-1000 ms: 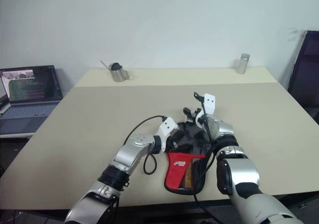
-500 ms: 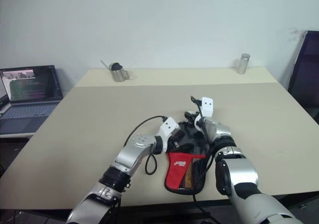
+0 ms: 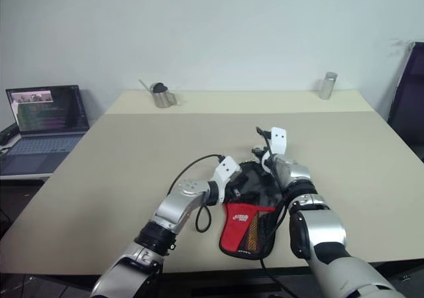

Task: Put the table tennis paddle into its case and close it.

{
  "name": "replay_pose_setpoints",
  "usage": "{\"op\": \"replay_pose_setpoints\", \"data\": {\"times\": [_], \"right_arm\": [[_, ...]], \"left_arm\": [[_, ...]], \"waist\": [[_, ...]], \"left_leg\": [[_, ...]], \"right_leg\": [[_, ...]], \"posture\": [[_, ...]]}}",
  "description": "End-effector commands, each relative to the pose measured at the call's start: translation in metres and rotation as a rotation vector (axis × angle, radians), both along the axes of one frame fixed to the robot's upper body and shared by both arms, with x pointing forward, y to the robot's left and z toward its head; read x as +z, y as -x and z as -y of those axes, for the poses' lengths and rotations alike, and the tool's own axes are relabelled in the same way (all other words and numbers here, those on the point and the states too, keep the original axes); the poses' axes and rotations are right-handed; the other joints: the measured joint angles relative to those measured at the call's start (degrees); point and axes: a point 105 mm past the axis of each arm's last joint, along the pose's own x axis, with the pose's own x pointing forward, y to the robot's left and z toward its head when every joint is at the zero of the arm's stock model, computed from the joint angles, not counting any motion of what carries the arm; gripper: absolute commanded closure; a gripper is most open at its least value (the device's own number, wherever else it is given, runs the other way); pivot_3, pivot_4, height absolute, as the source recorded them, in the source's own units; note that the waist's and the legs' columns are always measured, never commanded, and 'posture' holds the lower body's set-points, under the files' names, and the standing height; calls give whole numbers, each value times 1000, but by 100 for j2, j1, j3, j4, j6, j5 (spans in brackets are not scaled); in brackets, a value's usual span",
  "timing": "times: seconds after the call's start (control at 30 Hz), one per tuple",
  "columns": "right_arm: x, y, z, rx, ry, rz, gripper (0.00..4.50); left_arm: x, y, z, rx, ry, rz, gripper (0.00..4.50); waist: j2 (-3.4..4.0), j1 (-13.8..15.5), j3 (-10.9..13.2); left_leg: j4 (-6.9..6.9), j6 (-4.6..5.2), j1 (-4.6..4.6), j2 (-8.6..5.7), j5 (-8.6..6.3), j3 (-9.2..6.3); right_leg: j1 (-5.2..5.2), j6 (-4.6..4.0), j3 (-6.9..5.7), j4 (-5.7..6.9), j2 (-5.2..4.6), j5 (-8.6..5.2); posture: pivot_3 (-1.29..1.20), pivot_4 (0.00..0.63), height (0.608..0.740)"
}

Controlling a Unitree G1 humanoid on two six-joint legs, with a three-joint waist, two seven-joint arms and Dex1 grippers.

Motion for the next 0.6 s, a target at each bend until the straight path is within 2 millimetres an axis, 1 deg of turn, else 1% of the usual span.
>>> {"op": "replay_pose_setpoints", "data": {"times": [0.03, 0.1, 0.3, 0.4, 0.47, 0.53, 0.6], "right_arm": [[29, -7, 39, -81, 63, 105, 3955], [28, -6, 55, -115, 89, 108, 3955], [19, 0, 92, -178, 143, 84, 3965], [14, 6, 106, -174, 172, 67, 3967], [12, 14, 111, -108, 210, 71, 3967], [13, 31, 111, 35, 284, 96, 3968], [13, 46, 111, 138, 361, 107, 3973]], "left_arm": [[-7, 0, 0, 3, -18, -22, 613], [-8, -1, 0, 10, -14, -27, 613], [-10, -1, 1, 15, -7, -39, 613], [-12, -1, 1, 17, -10, -41, 613], [-13, -2, 1, 24, -13, -44, 613], [-14, -3, 0, 34, -18, -46, 613], [-14, -5, -1, 38, -20, -48, 613]], "waist": [[0, 9, 0], [0, 17, 0], [3, 8, -2], [3, 11, -2], [3, 18, -2], [4, 54, -2], [6, 78, -3]], "left_leg": [[0, 0, -1, -2, 0, -1], [0, -1, -1, -2, 0, -2], [0, 1, 3, -2, 0, -1], [0, 2, 2, -2, -1, -2], [0, 2, 2, -3, -1, -1], [0, 2, 2, -2, -1, -4], [0, 4, 0, -3, -2, -9]], "right_leg": [[1, 0, -1, -2, -1, 0], [2, 0, -2, -5, -2, 0], [7, 0, -3, -6, -2, 0], [12, 1, -4, -8, -2, 0], [13, 1, -4, -10, -3, 0], [15, 1, -8, -13, -2, 0], [17, 3, -12, -19, -2, -1]], "posture": [[0, 150, 740], [0, 150, 740], [0, 150, 740], [0, 150, 740], [0, 150, 740], [0, 150, 740], [0, 150, 740]]}}
